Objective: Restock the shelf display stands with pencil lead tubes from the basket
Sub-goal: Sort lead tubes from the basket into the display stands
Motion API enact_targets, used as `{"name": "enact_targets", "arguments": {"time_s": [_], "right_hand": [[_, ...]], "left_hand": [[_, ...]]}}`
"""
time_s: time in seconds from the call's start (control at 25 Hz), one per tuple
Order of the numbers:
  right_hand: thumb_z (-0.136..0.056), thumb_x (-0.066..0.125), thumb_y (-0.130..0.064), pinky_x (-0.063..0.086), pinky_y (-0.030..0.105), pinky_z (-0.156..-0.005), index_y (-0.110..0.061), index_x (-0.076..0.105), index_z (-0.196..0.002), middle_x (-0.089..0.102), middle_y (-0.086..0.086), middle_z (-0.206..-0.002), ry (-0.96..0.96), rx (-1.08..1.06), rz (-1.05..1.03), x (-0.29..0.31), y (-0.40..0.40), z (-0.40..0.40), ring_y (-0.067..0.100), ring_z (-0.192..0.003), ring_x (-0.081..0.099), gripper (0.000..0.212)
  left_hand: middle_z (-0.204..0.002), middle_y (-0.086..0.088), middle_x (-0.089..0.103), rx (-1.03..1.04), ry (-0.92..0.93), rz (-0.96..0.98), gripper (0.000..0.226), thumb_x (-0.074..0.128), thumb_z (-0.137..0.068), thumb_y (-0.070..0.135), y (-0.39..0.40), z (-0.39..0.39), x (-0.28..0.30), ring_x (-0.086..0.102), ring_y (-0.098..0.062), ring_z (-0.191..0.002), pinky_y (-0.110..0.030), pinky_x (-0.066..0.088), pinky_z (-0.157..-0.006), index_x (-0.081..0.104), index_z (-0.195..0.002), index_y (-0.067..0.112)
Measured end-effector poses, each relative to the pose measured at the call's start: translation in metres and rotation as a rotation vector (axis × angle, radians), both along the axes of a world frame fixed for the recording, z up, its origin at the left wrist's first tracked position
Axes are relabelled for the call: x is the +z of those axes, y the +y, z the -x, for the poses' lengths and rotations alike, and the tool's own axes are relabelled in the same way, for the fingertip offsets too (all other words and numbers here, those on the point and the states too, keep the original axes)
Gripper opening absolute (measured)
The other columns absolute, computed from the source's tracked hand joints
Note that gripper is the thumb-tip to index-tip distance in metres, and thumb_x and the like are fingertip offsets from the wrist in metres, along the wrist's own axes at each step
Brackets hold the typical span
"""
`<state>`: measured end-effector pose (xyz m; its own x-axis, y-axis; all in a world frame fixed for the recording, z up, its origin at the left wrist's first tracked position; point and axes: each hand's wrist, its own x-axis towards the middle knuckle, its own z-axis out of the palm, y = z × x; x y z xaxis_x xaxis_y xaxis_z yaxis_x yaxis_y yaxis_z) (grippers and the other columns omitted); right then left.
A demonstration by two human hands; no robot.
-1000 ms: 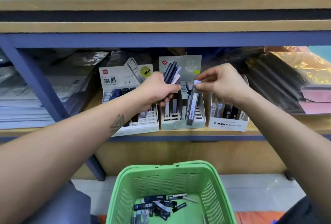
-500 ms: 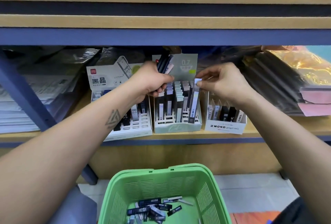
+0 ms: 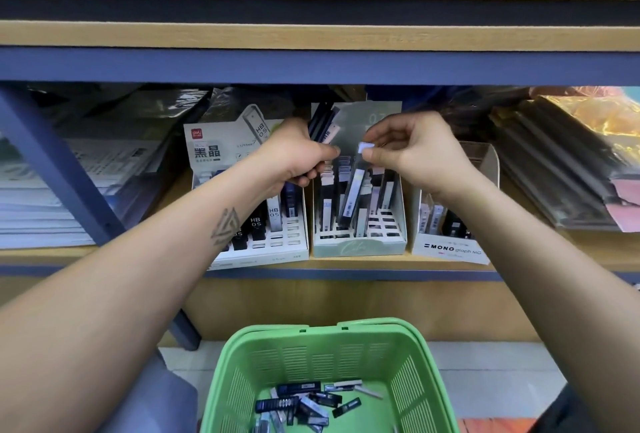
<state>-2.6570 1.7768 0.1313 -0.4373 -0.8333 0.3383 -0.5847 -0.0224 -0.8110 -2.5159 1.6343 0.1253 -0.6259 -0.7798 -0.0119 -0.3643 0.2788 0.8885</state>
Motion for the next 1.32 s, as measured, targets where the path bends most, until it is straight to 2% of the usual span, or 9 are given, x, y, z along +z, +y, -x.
{"name": "enact_targets", "arguments": {"time_s": [0.08, 0.2, 0.4, 0.56, 0.68, 0.76, 0.92, 1.12, 1.32], "right_hand": [[-0.084, 0.081, -0.016, 0.061, 0.034, -0.081, -0.021, 0.074, -0.089, 0.073, -0.003, -0.085, 0.178, -0.041, -0.006, -0.009, -0.007, -0.008, 0.011, -0.079, 0.07, 0.01], [-0.086, 0.079, -0.021, 0.059, 0.03, -0.083, -0.023, 0.077, -0.095, 0.073, -0.009, -0.086, 0.288, -0.044, -0.022, -0.019, -0.014, -0.015, 0.005, -0.082, 0.069, 0.01], [-0.084, 0.081, -0.023, 0.056, 0.022, -0.076, -0.029, 0.077, -0.088, 0.072, -0.014, -0.081, 0.3, -0.031, -0.031, -0.02, -0.013, -0.017, 0.001, -0.078, 0.068, 0.008], [-0.081, 0.085, -0.02, 0.049, 0.014, -0.067, -0.036, 0.072, -0.075, 0.071, -0.018, -0.072, 0.253, 0.029, -0.066, -0.019, -0.009, -0.017, -0.001, -0.071, 0.067, 0.021], [-0.082, 0.083, -0.02, 0.047, 0.01, -0.067, -0.032, 0.075, -0.079, 0.071, -0.016, -0.073, 0.32, 0.008, -0.088, -0.024, -0.011, -0.018, 0.0, -0.072, 0.066, 0.014], [-0.086, 0.079, -0.021, 0.051, 0.021, -0.075, -0.022, 0.08, -0.09, 0.074, -0.01, -0.085, 0.452, -0.026, -0.088, -0.026, -0.013, -0.019, 0.008, -0.079, 0.067, 0.004], [-0.092, 0.068, -0.018, 0.052, 0.042, -0.083, -0.015, 0.081, -0.096, 0.071, 0.001, -0.1, 0.715, -0.032, -0.103, -0.026, -0.013, -0.021, 0.027, -0.095, 0.063, 0.013], [-0.093, 0.059, -0.023, 0.04, 0.041, -0.087, -0.02, 0.079, -0.098, 0.064, 0.0, -0.106, 0.833, -0.051, -0.227, -0.027, -0.014, -0.023, 0.027, -0.108, 0.052, 0.021], [-0.092, 0.058, -0.021, 0.043, 0.039, -0.089, -0.02, 0.079, -0.104, 0.065, 0.001, -0.108, 0.813, -0.063, -0.21, -0.026, -0.014, -0.025, 0.025, -0.107, 0.054, 0.024]], "left_hand": [[-0.047, 0.003, 0.057, -0.015, 0.014, 0.006, 0.02, 0.074, -0.09, 0.017, 0.0, -0.003, 0.0, 0.046, -0.01, -0.038, -0.021, 0.036, -0.037, 0.059, -0.08, 0.008], [-0.048, 0.003, 0.056, -0.04, 0.033, 0.012, 0.015, 0.072, -0.09, 0.016, 0.0, -0.009, -0.001, 0.046, -0.01, -0.04, -0.021, 0.036, -0.037, 0.061, -0.084, 0.009], [-0.048, 0.003, 0.055, -0.052, 0.042, 0.022, 0.017, 0.072, -0.091, 0.016, -0.001, -0.012, -0.003, 0.045, -0.009, -0.039, -0.021, 0.036, -0.037, 0.06, -0.08, 0.011], [-0.048, 0.003, 0.055, -0.05, 0.034, 0.026, 0.018, 0.072, -0.091, 0.018, -0.002, -0.011, -0.004, 0.046, -0.011, -0.04, -0.022, 0.036, -0.037, 0.06, -0.079, 0.011], [-0.048, 0.003, 0.056, -0.055, 0.032, 0.022, 0.018, 0.073, -0.09, 0.018, -0.002, -0.01, -0.004, 0.046, -0.012, -0.041, -0.023, 0.036, -0.038, 0.06, -0.08, 0.011], [-0.048, 0.004, 0.055, -0.055, 0.036, 0.017, 0.017, 0.073, -0.09, 0.017, -0.001, -0.01, -0.004, 0.046, -0.012, -0.041, -0.023, 0.036, -0.037, 0.061, -0.081, 0.01], [-0.047, 0.005, 0.055, -0.048, 0.039, 0.008, 0.016, 0.073, -0.091, 0.017, -0.002, -0.012, -0.004, 0.045, -0.011, -0.04, -0.022, 0.036, -0.037, 0.061, -0.082, 0.01], [-0.051, 0.001, 0.056, -0.052, 0.042, -0.035, 0.017, 0.073, -0.091, 0.016, -0.001, -0.014, -0.004, 0.045, -0.013, -0.043, -0.022, 0.035, -0.037, 0.061, -0.082, 0.01], [-0.057, -0.003, 0.056, -0.114, 0.119, -0.215, 0.014, 0.075, -0.089, 0.011, 0.0, -0.018, -0.002, 0.046, -0.013, -0.046, -0.021, 0.034, -0.038, 0.062, -0.089, 0.007]]}}
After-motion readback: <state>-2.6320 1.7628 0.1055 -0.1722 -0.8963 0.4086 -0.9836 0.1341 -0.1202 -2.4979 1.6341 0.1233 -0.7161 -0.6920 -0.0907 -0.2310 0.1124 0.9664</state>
